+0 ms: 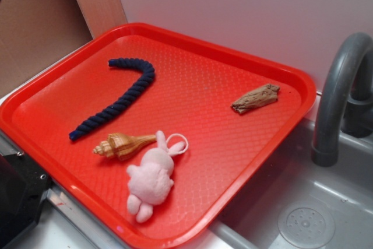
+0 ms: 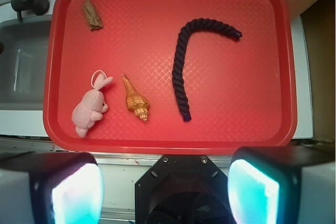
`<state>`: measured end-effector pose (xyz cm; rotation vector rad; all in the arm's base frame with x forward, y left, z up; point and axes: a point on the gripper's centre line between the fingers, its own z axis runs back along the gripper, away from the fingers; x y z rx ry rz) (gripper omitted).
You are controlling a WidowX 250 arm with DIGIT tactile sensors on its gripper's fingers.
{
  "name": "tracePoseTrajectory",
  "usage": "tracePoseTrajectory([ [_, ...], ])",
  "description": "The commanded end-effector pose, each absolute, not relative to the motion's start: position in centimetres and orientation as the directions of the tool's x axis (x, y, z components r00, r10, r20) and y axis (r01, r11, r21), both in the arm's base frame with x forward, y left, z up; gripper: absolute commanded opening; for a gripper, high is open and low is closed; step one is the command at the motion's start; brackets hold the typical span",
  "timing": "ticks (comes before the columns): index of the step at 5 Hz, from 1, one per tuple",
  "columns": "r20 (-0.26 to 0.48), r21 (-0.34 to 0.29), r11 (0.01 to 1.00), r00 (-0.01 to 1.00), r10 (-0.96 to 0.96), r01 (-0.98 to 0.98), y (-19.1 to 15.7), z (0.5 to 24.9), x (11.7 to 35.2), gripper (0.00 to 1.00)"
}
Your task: Grab the wood chip.
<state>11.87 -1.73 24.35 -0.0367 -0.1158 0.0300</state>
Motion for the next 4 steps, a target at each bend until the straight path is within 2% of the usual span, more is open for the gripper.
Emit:
tracePoseTrajectory([
  [1,0.115,-0.038,0.999,0.993,0.032,-0.028,-1.7,24.3,11.9,1.0],
  [2,0.154,-0.063,0.998,0.988,-0.008,0.018,-3.2,23.9,16.3,1.0],
  [3,0.212,-0.135,0.986,0.975,-0.069,0.099,-5.3,22.4,20.7,1.0],
  [4,0.23,-0.099,0.989,0.97,-0.084,0.11,-7.6,20.3,24.8,1.0],
])
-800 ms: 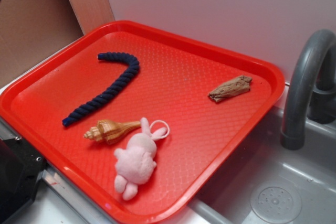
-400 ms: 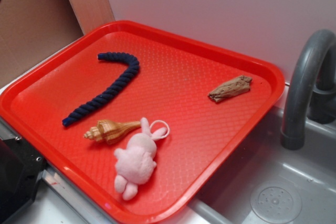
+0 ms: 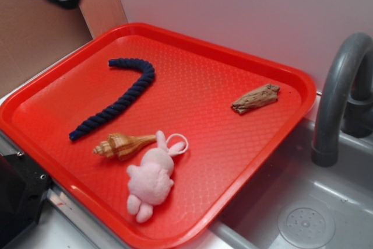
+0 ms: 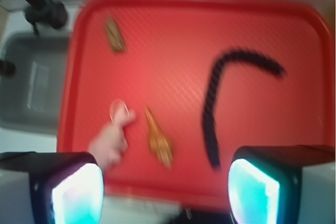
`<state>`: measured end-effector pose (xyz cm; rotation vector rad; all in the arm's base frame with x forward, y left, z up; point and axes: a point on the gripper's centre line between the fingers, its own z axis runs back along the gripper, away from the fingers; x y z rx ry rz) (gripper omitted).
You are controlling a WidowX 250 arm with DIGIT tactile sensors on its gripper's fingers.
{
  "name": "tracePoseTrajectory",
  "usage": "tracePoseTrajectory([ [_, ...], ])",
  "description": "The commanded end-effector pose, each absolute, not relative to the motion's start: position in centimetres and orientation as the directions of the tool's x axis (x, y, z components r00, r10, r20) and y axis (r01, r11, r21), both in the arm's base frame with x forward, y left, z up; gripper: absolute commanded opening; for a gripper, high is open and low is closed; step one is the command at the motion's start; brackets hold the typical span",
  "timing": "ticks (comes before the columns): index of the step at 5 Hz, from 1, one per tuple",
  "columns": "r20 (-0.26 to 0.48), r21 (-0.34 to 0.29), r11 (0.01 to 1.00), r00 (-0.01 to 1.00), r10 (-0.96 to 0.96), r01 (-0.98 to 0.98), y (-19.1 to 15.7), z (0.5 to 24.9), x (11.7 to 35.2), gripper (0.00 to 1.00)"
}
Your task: Grab the wood chip.
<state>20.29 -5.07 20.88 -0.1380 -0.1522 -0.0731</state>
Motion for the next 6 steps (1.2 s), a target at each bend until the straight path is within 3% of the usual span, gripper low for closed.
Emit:
tracePoseTrajectory([
  [1,0.269,-0.087,0.974,0.946,-0.181,0.211,-10.9,17.3,27.7,1.0],
  [2,0.287,-0.05,0.958,0.922,-0.258,0.284,-13.4,14.4,29.9,1.0],
  [4,0.182,0.029,0.966,0.949,-0.256,0.255,-15.0,7.3,33.9,1.0],
  [5,0.162,0.014,0.96,0.947,-0.277,0.278,-15.1,5.1,34.7,1.0],
  [6,0.152,0.031,0.947,0.934,-0.322,0.321,-16.2,3.9,34.0,1.0],
])
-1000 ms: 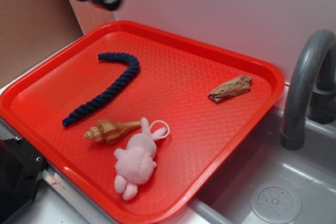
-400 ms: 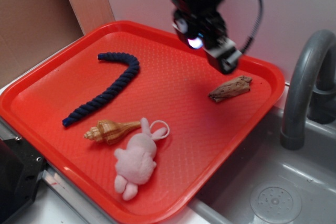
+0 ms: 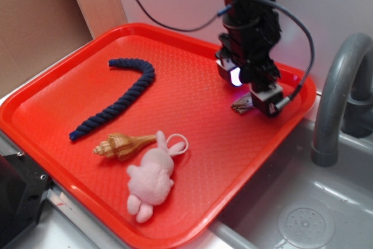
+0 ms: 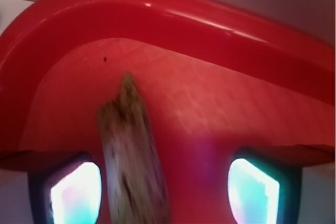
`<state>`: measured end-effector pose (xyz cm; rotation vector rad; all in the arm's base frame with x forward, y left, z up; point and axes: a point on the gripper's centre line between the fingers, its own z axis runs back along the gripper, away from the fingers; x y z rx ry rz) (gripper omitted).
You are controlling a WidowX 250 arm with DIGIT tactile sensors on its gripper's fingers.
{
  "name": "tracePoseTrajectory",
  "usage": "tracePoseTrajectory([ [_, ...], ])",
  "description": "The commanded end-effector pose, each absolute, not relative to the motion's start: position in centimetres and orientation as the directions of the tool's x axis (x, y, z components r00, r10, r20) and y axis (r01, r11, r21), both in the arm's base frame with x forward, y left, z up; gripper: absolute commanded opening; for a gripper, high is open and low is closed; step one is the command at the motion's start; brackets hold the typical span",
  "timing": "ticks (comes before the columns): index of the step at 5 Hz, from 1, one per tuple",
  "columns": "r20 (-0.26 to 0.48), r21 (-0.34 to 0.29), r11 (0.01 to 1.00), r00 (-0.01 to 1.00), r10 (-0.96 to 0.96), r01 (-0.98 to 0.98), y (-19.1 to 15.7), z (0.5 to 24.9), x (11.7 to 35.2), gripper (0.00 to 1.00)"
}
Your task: Grab the wood chip.
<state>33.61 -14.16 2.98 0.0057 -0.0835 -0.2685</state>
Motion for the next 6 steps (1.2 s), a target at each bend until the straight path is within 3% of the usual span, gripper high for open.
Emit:
tracePoseTrajectory([
  [1,0.139,0.064,0.937,0.926,-0.35,0.345,-17.7,3.4,33.2,1.0],
  [2,0.135,0.098,0.936,0.927,-0.35,0.339,-17.6,3.2,33.1,0.0],
  [3,0.131,0.087,0.943,0.935,-0.331,0.321,-17.1,3.5,32.9,0.0],
  [4,0.11,0.121,0.945,0.942,-0.317,0.304,-17.1,3.4,32.9,0.0],
  [5,0.08,0.201,0.955,0.968,-0.239,0.219,-15.7,5.0,32.7,0.0],
  [6,0.148,0.173,0.984,0.989,0.01,-0.036,-11.5,9.9,30.3,0.0],
])
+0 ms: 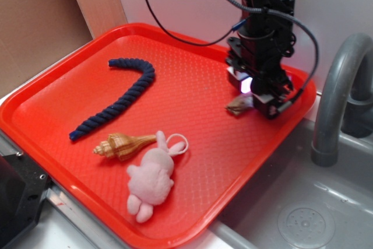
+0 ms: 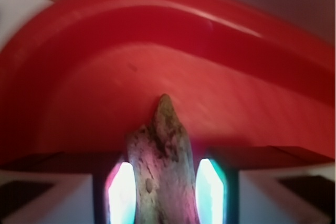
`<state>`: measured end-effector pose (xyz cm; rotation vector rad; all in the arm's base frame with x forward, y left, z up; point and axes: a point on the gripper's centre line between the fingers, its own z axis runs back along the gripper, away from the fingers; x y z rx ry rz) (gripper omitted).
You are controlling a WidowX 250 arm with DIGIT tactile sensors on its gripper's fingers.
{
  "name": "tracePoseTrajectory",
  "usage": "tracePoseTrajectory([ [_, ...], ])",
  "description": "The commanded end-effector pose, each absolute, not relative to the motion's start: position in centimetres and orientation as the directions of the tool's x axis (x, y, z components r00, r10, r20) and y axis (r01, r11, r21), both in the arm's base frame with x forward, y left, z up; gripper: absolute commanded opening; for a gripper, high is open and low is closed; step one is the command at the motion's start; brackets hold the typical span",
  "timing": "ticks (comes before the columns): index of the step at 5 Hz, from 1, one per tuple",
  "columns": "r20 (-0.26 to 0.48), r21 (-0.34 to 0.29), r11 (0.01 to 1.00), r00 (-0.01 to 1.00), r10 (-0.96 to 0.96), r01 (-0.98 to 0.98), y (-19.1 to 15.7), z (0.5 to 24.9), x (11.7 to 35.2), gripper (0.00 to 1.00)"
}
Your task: Grab the wood chip.
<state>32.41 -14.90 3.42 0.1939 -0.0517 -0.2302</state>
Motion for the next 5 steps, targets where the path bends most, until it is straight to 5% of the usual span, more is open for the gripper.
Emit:
tracePoseTrajectory([
  [1,0.071,0.058,0.967,0.967,0.243,-0.248,-8.7,14.6,28.5,0.0],
  [3,0.099,-0.084,0.897,0.892,0.44,-0.433,-4.2,20.1,22.1,0.0],
  [5,0.179,-0.103,0.917,0.899,0.399,-0.386,-3.6,22.7,20.0,0.0],
])
